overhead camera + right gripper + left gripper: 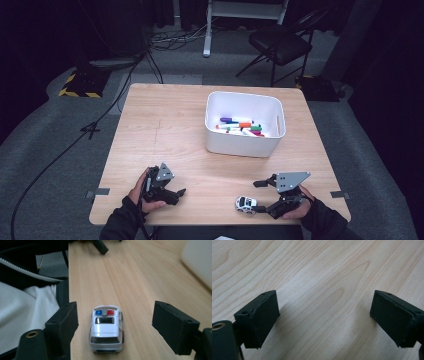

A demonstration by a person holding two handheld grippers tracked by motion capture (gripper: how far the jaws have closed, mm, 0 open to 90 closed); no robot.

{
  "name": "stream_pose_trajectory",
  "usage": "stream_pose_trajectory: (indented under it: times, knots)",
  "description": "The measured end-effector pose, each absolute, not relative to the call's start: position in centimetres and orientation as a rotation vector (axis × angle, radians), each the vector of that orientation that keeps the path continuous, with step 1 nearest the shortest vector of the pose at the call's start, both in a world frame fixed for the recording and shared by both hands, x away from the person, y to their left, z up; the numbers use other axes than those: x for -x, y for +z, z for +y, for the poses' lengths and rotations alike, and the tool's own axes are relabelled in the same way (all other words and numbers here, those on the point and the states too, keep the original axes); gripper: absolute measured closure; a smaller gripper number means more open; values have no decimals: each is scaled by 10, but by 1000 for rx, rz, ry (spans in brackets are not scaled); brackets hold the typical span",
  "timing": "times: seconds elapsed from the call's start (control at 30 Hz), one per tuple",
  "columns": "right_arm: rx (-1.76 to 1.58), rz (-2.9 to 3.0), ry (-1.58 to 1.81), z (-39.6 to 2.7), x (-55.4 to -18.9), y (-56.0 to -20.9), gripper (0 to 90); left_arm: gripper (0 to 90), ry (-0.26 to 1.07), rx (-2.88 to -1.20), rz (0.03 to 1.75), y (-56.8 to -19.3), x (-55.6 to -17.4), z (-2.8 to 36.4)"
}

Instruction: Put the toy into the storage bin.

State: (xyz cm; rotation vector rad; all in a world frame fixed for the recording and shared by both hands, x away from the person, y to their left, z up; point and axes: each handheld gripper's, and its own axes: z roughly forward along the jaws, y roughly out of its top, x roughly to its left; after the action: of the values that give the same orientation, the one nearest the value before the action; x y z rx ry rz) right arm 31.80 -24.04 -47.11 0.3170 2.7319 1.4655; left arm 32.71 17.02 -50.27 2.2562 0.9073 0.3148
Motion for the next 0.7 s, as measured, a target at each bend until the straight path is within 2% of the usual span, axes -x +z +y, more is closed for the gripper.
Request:
stream_pose_trajectory:
  times: [0.5,0.6,0.7]
  knots:
    - [-334,2806,1284,-224,-311,-502,222,89,315,-2257,907,-503,-327,170]
    - [-336,2786,1237,-222,-309,-503,251,88,314,-2256,907,-503,-327,170]
    - [-351,2773,1250,-222,-309,-503,341,89,314,-2256,908,-503,-327,170]
